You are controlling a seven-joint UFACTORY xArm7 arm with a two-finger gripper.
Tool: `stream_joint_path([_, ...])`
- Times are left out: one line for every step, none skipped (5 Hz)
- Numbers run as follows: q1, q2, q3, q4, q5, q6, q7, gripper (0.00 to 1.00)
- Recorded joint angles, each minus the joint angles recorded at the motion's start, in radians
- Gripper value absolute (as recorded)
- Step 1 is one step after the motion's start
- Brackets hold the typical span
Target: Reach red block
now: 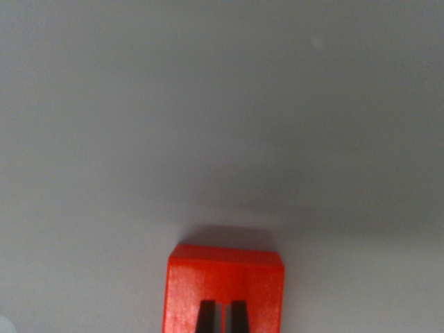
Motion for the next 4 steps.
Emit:
stream_joint_path([0.0008, 0.002, 0.001, -0.016, 0.0013, -0.017, 0.0, 0.0])
stream_joint_path([0.0008, 0.002, 0.001, -0.016, 0.0013, -0.017, 0.0, 0.0])
stream_joint_path([0.0014, 0.004, 0.002, -0.028, 0.0023, -0.031, 0.0, 0.0])
stream_joint_path([0.0014, 0.004, 0.002, -0.028, 0.0023, -0.031, 0.0, 0.0])
